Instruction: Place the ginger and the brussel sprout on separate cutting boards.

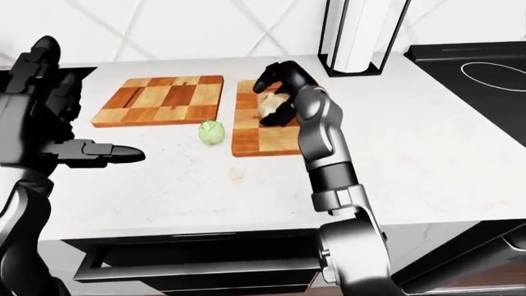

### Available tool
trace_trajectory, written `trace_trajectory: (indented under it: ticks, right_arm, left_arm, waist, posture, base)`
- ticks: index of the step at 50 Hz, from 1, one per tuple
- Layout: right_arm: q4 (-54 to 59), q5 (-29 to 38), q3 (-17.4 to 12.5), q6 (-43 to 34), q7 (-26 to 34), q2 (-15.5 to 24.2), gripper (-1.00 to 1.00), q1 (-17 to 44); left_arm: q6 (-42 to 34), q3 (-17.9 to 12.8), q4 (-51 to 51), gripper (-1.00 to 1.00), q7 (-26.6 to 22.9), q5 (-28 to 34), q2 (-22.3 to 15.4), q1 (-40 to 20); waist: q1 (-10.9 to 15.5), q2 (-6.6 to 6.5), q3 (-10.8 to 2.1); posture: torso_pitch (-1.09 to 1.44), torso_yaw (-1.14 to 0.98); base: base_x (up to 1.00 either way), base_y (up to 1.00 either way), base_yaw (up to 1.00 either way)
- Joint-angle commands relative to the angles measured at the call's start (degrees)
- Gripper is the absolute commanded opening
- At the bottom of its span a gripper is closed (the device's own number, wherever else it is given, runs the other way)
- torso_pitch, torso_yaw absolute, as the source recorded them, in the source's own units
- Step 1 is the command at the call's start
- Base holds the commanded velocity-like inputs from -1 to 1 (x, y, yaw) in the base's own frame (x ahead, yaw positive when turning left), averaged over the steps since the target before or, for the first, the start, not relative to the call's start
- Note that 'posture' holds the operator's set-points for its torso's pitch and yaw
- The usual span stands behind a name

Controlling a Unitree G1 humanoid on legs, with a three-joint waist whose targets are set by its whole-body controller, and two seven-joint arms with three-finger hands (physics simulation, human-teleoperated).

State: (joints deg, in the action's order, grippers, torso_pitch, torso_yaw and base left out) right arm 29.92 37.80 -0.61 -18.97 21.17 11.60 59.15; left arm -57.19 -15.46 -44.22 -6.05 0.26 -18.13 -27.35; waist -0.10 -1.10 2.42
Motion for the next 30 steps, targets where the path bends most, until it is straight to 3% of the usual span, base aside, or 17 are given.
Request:
trace_trajectory:
  ticks: [1, 18, 25, 30]
  right_arm:
    - [-2.65, 0.45, -0.4, 0.89, -0.32, 0.49, 0.1, 1.96]
    - [-5.1, 1.67, -0.32, -0.36, 1.67, 0.03, 0.47, 0.3]
    - [-8.25, 2.53, 0.1, -1.81, 3.15, -0.62, 0.77, -0.03]
    - [-10.45, 3.21, 0.37, -2.63, 4.31, -1.33, 0.81, 0.34]
  left_arm:
    - [1.57, -0.42, -1.42, 1.0, 0.3, 0.32, -0.59, -1.29]
    - [1.83, -1.13, -2.1, 1.0, 0.1, 0.25, -0.51, -0.25]
    - [2.07, -1.24, -2.14, 1.0, 0.11, 0.16, -0.49, 0.21]
    - [2.43, -1.11, -1.83, 1.0, 0.22, 0.2, -0.34, 0.33]
  waist:
    - [-0.01, -0.13, -1.58]
    - [0.06, -0.12, -1.67]
    - [0.05, -0.19, -1.66]
    - [0.04, -0.24, -1.65]
  posture:
    - [0.0, 0.0]
    - [0.0, 0.0]
    - [0.0, 0.0]
    - [0.0, 0.0]
  base:
    - [0.0, 0.0, 0.0]
    - [0.0, 0.0, 0.0]
    - [0.0, 0.0, 0.0]
    - [0.0, 0.0, 0.0]
